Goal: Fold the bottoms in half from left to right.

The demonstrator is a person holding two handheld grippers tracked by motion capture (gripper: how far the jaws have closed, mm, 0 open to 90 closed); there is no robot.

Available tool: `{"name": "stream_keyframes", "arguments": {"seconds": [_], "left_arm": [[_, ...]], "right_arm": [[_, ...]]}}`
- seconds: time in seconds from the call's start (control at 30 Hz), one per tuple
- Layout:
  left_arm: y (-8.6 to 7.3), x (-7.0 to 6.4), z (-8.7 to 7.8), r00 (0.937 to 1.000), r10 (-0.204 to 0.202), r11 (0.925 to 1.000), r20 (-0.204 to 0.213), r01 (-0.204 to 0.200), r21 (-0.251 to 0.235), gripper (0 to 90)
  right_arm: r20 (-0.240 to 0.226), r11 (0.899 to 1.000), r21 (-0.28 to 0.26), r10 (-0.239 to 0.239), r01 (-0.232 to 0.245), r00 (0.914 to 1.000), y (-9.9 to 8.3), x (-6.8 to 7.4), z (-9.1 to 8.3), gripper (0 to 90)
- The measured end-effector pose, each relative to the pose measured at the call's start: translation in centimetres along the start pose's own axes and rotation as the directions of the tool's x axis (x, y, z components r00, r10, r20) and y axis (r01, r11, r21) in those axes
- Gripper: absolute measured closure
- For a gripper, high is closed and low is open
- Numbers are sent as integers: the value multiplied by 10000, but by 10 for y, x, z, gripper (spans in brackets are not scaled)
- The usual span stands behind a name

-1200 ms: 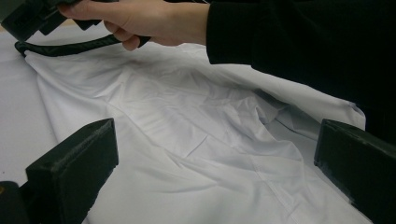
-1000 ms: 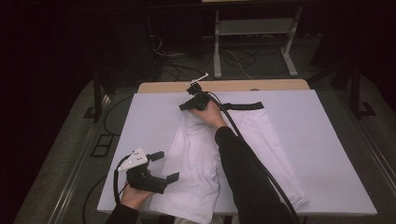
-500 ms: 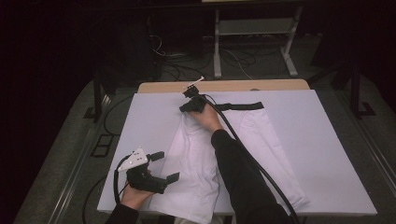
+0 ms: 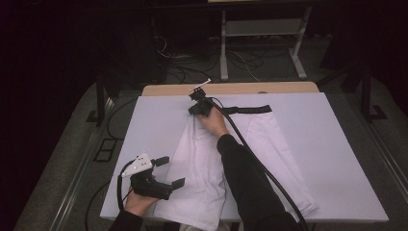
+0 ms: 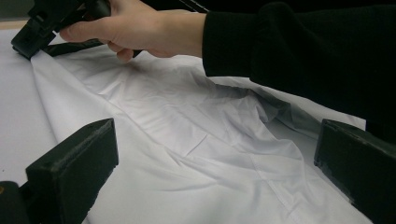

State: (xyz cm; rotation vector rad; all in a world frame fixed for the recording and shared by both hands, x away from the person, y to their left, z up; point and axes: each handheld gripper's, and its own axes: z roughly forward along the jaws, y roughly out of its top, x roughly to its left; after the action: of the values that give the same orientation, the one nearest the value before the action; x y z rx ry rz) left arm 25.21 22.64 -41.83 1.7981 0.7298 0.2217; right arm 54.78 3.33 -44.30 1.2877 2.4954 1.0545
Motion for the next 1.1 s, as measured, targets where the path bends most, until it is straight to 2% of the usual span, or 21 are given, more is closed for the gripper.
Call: {"name": "stream_keyframes", "arguments": {"seconds": [0.13,0.37,0.43,0.6,0.77,0.93,0.97,1.1], "left_arm": [[0,0,0,10000,-51,10000,-34,51,0,0],[0,2,-4,9994,-330,9992,-116,327,-229,0],[1,3,-5,9988,-479,9984,-118,475,-290,0],[2,4,-7,9991,-395,9987,-179,400,307,0],[-1,4,-12,9978,-642,9949,-162,653,770,0],[-1,5,-15,9972,-735,9925,-112,743,967,0],[-3,5,-17,9967,-809,9901,-95,814,1143,0],[-6,7,-22,9956,-941,9868,-45,938,1318,0]], "right_arm": [[-97,10000,70,65,-65,9999,0,-2,-1,842],[-365,9998,178,29,-22,9993,0,-3,-3,854],[-436,9995,239,-218,228,9988,1,-3,-5,854],[-462,9990,302,-329,344,9984,1,-2,-7,854],[-498,9987,287,-418,433,9979,2,-2,-9,855],[-553,9988,247,-413,427,9976,2,-3,-12,855],[-553,9989,243,-393,407,9977,2,-2,-12,855],[-587,9989,175,-419,430,9974,2,-2,-14,855]]}}
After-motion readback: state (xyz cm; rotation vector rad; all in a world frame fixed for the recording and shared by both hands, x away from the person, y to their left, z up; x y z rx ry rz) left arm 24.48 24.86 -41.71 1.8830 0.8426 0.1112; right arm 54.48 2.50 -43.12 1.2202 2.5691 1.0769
